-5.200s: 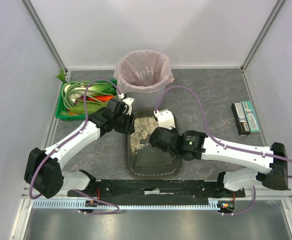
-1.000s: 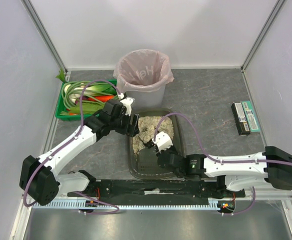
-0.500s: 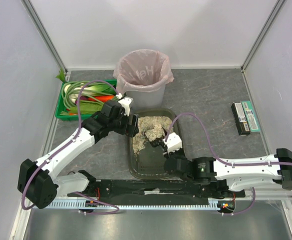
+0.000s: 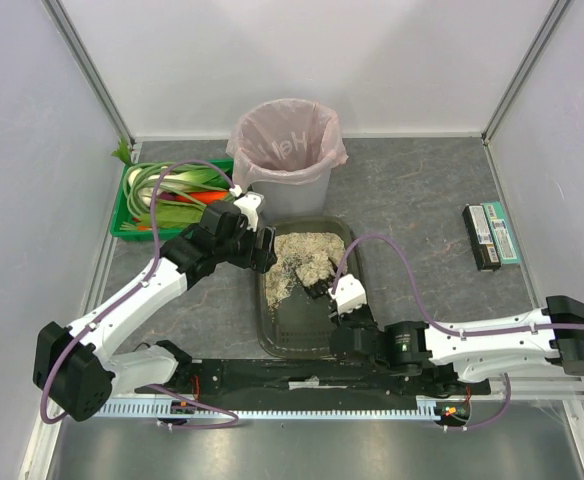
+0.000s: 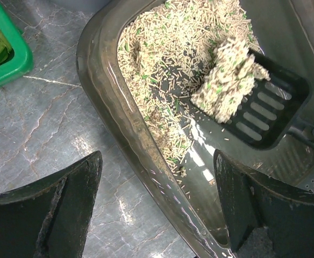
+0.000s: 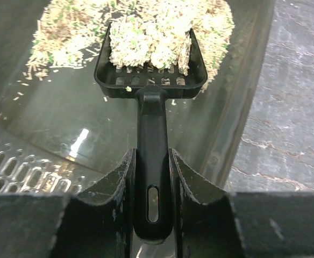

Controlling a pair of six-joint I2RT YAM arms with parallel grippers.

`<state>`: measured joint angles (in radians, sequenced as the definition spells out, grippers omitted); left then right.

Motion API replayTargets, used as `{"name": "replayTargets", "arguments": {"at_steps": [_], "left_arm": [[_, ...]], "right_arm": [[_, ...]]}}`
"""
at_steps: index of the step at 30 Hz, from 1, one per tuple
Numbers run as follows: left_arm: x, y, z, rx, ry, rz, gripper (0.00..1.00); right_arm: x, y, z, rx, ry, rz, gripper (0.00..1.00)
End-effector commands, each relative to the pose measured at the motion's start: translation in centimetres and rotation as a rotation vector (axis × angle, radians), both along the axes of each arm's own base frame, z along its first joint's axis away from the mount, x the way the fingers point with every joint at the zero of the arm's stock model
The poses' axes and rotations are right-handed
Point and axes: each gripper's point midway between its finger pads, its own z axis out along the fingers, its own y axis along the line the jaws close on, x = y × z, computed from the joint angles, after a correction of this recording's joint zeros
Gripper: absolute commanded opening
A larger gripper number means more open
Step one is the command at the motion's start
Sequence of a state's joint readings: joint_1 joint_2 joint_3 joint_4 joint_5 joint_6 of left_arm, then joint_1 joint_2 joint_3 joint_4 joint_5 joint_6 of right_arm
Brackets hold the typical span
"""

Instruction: Clean the litter box

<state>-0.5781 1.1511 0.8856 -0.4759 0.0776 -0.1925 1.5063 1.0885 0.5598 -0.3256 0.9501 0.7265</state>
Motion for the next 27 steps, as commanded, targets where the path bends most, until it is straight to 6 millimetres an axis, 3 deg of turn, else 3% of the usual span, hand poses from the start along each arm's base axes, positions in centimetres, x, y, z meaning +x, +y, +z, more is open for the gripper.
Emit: {"name": "replayTargets", "arguments": {"at_steps": [1,2,4,5,7,8,9,10,11,12,13,14,15,16,17,18,19,20,22,23,24,25,27], "left_arm": [[0.8,0.2,0.7,0.011,-0.066,-0.006,0.9],[0.9,0.2,0.7,0.012,-0.066,-0.004,0.9],[0.8,0.2,0.7,0.011,-0.066,-0.006,0.9],[0.9,0.1,0.8,0.009,-0.068,-0.006,0.9],[0.9,0.1,0.6,0.01,-0.063,-0.008,0.9],[0.9,0.1,0.7,0.01,-0.063,-0.006,0.9],[0.9,0.0,0.6,0.011,-0.062,-0.008,0.9],[0.9,0.0,0.6,0.011,-0.06,-0.009,0.9],[0.9,0.0,0.6,0.01,-0.063,-0.008,0.9],[0.9,0.0,0.6,0.007,-0.062,-0.011,0.9],[0.9,0.0,0.6,0.009,-0.061,-0.01,0.9],[0.9,-0.1,0.6,0.007,-0.06,-0.013,0.9],[0.8,-0.1,0.7,0.006,-0.059,-0.015,0.9],[0.8,-0.1,0.8,0.002,-0.063,-0.016,0.9],[0.8,-0.1,0.7,0.005,-0.062,-0.014,0.9],[0.9,0.0,0.8,0.006,-0.066,-0.01,0.9],[0.9,0.0,0.8,0.007,-0.067,-0.009,0.9],[0.9,0.1,0.9,0.006,-0.072,-0.009,0.9],[0.9,0.2,1.1,0.007,-0.078,-0.004,0.9],[0.9,0.2,1.3,0.002,-0.085,-0.002,0.9],[1.0,0.3,1.5,0.002,-0.096,0.005,0.9],[1.1,0.4,1.7,-0.001,-0.106,0.009,0.9],[1.1,0.5,2.4,-0.018,-0.132,0.014,0.9]], "right_arm": [[0.7,1.6,2.3,0.13,-0.045,-0.075,0.0],[1.5,-0.8,2.2,0.06,-0.098,-0.15,0.0],[1.2,-0.3,2.4,0.043,-0.089,-0.077,0.0],[0.1,2.4,2.6,0.121,-0.036,0.025,0.0],[0.4,2.0,2.7,0.143,-0.037,-0.017,0.0],[0.8,0.2,2.3,0.1,-0.055,-0.082,0.0],[1.1,-0.3,2.5,0.115,-0.063,-0.105,0.0],[0.8,-0.1,2.1,0.14,-0.038,-0.076,0.0],[0.4,1.9,3.0,0.171,-0.046,0.016,0.0],[-0.1,2.5,2.7,0.172,-0.024,0.058,0.0],[0.3,2.3,3.0,0.16,-0.036,0.017,0.0],[0.7,0.1,1.9,0.108,-0.03,-0.072,0.0],[1.2,-0.7,2.1,0.098,-0.055,-0.114,0.0],[0.7,-0.2,1.8,0.104,-0.022,-0.075,0.0],[0.0,2.4,2.5,0.19,0.011,0.004,0.0],[-0.3,3.3,2.4,0.15,0.003,0.08,0.0],[0.3,2.7,2.9,0.143,-0.028,0.028,0.0],[1.0,0.4,2.2,0.055,-0.052,-0.046,0.0],[1.8,-1.1,2.2,0.076,-0.051,-0.137,0.0],[0.7,2.0,2.6,0.17,0.013,-0.027,0.0],[-0.1,3.4,2.4,0.151,0.021,0.092,0.0],[-0.3,4.2,2.9,0.2,0.033,0.091,0.0],[1.6,0.0,2.4,0.092,-0.043,-0.111,0.0]]}}
